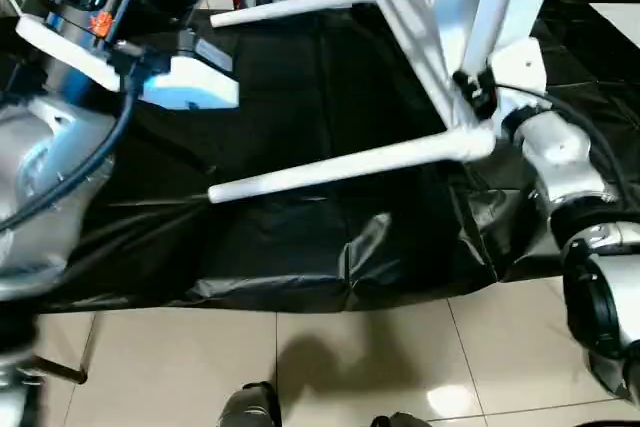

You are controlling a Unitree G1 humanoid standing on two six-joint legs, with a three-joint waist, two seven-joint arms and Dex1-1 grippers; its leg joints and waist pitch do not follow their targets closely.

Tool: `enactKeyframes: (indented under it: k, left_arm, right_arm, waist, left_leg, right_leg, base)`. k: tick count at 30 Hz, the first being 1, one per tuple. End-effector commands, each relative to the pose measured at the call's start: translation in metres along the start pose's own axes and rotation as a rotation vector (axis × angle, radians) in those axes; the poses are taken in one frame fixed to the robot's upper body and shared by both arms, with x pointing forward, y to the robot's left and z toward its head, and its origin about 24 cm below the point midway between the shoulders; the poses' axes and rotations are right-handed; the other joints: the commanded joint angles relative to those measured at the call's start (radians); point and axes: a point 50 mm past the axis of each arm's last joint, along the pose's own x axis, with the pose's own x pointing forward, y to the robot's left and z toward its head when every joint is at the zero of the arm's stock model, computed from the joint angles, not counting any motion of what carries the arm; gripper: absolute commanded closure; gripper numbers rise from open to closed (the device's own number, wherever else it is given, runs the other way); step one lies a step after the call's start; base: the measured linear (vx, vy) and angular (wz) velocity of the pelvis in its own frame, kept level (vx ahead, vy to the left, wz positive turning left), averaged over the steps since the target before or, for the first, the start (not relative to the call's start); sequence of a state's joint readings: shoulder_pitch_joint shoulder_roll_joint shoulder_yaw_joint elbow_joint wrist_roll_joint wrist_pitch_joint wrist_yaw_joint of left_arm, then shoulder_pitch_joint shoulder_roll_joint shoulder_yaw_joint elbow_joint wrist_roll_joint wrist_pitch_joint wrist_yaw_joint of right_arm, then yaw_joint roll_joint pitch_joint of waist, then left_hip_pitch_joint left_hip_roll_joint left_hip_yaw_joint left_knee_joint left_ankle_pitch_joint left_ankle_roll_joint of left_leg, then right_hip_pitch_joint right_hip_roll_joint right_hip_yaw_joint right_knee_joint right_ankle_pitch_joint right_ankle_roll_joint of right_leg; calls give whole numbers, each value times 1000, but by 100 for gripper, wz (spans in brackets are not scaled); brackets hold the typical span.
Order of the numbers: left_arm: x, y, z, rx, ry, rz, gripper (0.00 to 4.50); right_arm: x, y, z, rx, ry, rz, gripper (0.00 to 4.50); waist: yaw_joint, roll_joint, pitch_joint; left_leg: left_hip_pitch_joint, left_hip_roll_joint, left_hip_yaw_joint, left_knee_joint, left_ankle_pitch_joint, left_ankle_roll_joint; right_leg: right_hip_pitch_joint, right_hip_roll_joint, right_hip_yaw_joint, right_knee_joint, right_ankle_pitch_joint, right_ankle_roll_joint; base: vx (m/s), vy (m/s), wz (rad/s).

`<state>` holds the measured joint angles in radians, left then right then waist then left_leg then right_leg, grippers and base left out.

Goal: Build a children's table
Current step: Flip table

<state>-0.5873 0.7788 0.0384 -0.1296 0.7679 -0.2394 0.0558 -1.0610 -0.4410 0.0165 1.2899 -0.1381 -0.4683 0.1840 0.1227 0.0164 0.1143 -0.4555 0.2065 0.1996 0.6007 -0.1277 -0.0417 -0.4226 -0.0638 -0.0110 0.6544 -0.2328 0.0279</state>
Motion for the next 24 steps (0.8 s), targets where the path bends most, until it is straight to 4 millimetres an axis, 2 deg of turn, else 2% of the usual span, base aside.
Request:
enactKeyframes:
  k: [1,2,9,10,11,17,18,23,24]
  left_arm:
    - [1,0,-2,20,-11,-1,0]
    - [-1,-5,-7,2,3,-32,0]
    - [-8,-19,-27,3,103,-108,0]
    - [-9,-21,-31,-1,124,-113,0]
    - [-9,-22,-33,-6,139,-115,0]
    - [-11,-22,-46,1,200,-99,0]
    - [-11,-22,-47,1,208,-99,0]
    - [-6,-23,-53,-14,230,-86,0]
    - [-6,-23,-53,-15,230,-86,27]
  right_arm:
    - [3,-10,29,-362,-145,62,235]
    - [4,-12,32,-370,-155,54,234]
    - [5,-18,40,-405,-185,41,233]
    - [5,-19,41,-414,-192,41,233]
    - [4,-19,41,-420,-197,42,233]
    - [4,-18,46,-454,-234,72,233]
    - [4,-18,47,-459,-238,74,233]
    - [5,-14,50,-492,-260,108,233]
    - [5,-13,50,-493,-260,108,233]
  waist:
    - [-3,-13,-90]
    - [-1,-10,-93]
    - [5,-15,-100]
    - [5,-18,-102]
    - [10,-16,-103]
    - [13,-16,-99]
    - [12,-19,-98]
    - [12,-21,-97]
    - [12,-22,-97]
  left_leg:
    - [51,12,-8,-41,-103,58]
    - [50,12,-9,-39,-96,58]
    - [43,8,-6,-28,-47,83]
    - [41,7,-6,-26,-40,86]
    - [38,7,-6,-22,-31,92]
    - [40,11,-7,-26,-102,74]
    - [40,11,-7,-27,-105,73]
    - [38,10,-7,-27,-103,73]
    - [37,9,-7,-26,-102,74]
  right_leg:
    - [31,-36,16,-53,77,-230]
    - [32,-36,14,-50,96,-235]
    - [34,-34,15,-40,173,-243]
    - [35,-32,15,-38,185,-243]
    - [30,-32,15,-33,203,-241]
    - [24,-35,15,-42,99,-229]
    - [23,-34,15,-42,94,-228]
    - [23,-36,16,-42,83,-221]
    - [23,-36,16,-41,85,-221]
  base:
    - [0,0,0]
    - [0,0,0]
    - [0,0,0]
    - [0,0,0]
    - [0,0,0]
    - [0,0,0]
    - [0,0,0]
    - [0,0,0]
    - [0,0,0]
